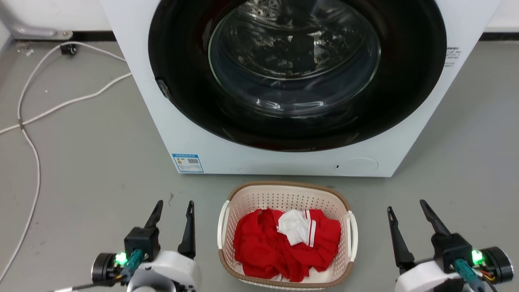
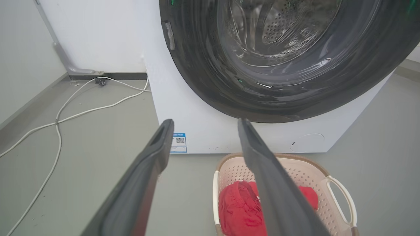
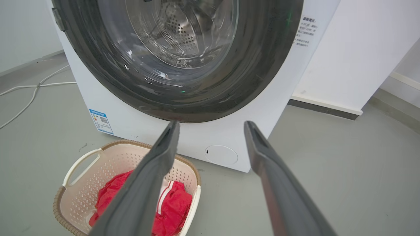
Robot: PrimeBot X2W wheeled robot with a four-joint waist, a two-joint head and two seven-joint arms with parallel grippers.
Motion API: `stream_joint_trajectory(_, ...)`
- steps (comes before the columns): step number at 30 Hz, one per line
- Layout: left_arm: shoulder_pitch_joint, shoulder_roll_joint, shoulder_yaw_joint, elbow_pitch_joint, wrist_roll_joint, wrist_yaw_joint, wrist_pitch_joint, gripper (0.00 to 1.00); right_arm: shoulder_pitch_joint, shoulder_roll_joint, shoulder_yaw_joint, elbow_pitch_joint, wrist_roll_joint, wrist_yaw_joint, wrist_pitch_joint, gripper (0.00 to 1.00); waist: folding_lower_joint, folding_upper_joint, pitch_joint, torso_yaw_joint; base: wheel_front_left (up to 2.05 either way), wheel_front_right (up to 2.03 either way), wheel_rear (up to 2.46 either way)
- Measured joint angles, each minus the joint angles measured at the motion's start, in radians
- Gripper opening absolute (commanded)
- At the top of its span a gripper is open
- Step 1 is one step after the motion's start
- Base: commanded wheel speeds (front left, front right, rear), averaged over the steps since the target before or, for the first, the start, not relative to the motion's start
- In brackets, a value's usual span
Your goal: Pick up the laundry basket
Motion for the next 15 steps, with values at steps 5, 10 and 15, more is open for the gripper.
stream_joint_trajectory(5,-0.091,0.001,-0.005,0.114,0.012,-0.031,0.0,1.0,-0.08,-0.001,0.006,0.109,-0.017,0.0,0.0,1.0,0.0,0.0,0.047,-0.007,0.0,0.0,0.0)
stream_joint_trajectory(10,-0.193,0.017,-0.027,0.245,0.03,-0.062,0.0,1.0,-0.178,-0.001,0.008,0.26,-0.038,0.0,0.0,1.0,0.0001,0.0,0.101,-0.014,0.0,0.0,0.0)
stream_joint_trajectory(15,-0.303,0.038,-0.062,0.381,0.036,-0.079,0.0,1.0,-0.289,-0.001,0.014,0.419,-0.054,0.0,0.0,1.0,0.0001,0.0,0.159,-0.018,0.0,0.0,0.0)
